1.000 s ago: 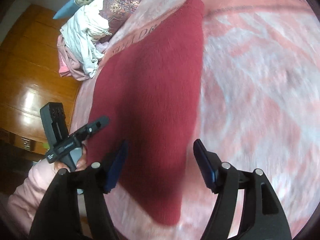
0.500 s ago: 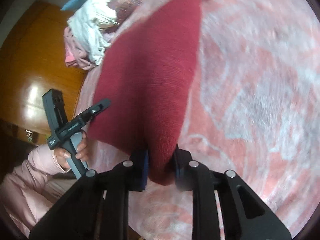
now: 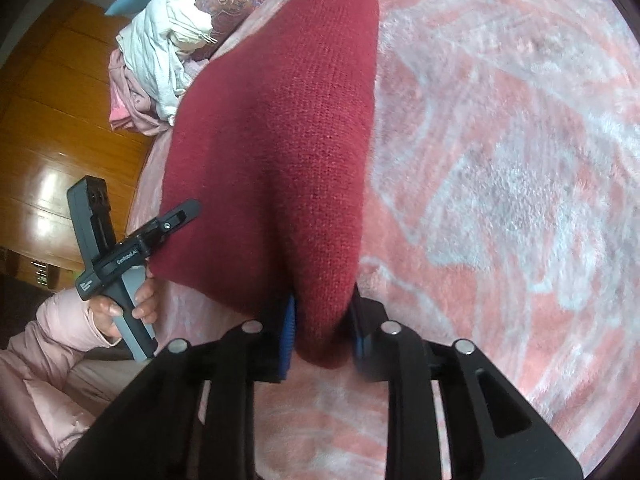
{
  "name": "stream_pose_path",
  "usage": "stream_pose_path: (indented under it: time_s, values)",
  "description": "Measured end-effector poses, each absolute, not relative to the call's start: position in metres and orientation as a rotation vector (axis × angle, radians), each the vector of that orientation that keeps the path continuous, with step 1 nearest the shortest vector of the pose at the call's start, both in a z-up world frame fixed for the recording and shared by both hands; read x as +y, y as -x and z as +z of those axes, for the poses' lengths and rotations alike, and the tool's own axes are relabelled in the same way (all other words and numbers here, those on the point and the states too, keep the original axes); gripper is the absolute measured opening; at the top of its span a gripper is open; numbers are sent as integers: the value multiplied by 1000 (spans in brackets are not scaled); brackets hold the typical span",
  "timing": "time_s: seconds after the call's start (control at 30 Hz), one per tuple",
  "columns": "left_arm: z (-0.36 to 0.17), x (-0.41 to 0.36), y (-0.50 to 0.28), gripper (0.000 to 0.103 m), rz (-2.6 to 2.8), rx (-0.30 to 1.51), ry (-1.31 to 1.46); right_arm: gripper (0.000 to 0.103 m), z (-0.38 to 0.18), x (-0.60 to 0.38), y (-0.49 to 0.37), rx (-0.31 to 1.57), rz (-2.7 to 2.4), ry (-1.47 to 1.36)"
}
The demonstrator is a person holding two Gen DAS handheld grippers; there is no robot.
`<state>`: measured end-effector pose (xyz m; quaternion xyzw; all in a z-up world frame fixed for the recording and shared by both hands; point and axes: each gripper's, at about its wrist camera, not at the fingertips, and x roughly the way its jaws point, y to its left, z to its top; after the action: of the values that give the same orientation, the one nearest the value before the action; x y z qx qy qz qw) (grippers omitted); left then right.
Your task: Fold small clothes
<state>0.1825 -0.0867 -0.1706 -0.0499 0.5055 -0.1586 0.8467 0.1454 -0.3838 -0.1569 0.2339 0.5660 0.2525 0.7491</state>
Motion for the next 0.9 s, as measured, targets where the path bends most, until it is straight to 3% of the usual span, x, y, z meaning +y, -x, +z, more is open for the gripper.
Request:
stream_pose_path:
  time_s: [0.57,0.73,0.83,0.9]
  values:
    - [-146,-75,-155,89,-243,1024,94,30,-91,-360,-120,1096,496,-311]
    - [-152,-77,-157,90,-229,1027,57,30,-114,-347,-127,1167,504,-290]
    - [-158,-77,-159,91,-232,1033,47,22,-135,-351,-131,1211,479,-300]
    - [-162,-76,-160,93,-234,1043,50,21,-146,-356,-132,1225,479,-342]
